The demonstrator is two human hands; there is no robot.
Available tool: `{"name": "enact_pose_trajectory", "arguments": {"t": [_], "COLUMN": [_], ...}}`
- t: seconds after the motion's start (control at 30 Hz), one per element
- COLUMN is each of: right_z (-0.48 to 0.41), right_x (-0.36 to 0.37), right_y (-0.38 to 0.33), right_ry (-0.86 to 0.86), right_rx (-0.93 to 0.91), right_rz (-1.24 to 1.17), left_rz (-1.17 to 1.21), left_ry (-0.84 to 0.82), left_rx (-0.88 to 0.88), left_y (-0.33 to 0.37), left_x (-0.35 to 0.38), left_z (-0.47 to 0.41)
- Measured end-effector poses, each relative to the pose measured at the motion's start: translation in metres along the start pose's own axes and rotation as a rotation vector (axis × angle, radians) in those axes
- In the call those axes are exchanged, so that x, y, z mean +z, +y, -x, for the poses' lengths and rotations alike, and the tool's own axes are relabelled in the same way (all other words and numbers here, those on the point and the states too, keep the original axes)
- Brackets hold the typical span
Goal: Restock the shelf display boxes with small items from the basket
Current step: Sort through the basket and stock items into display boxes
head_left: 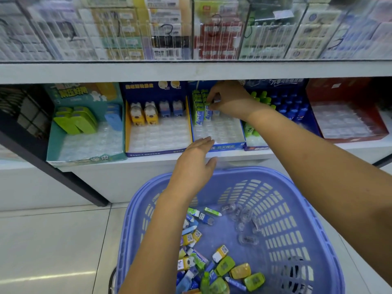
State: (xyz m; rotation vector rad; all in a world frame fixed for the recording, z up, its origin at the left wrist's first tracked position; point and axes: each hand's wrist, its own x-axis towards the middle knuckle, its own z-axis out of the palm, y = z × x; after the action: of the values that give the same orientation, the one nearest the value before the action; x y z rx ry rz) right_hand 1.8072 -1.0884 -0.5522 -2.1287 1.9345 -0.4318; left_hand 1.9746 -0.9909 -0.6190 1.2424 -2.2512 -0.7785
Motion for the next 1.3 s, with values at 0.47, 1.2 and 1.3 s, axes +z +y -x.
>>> {"name": "enact_pose_trajectory", "arguments": {"t": [0.47,1.2,1.3], "right_z": [0.184,0.246,0.232], "right_x": [0.150,0.263,0.242], "right_y": [0.003,0.022,0.027], "right_ry": [-0.842,-0.979,-1.005], "right_rx": [0.183,0.024,0.138], "right_rz": [-0.086,-0.034,-0.075], "left_rz": [-0.309,-0.607,-0.562], "left_ry": [-0.616,-0.868,-0.820], "left_rx": [-0.369,-0.213,-0.277], "left_y": [-0.050,-0.110,-0.110], "left_x": [0.062,0.161,0.157], "left_z": [0.058,0.125,0.122]}}
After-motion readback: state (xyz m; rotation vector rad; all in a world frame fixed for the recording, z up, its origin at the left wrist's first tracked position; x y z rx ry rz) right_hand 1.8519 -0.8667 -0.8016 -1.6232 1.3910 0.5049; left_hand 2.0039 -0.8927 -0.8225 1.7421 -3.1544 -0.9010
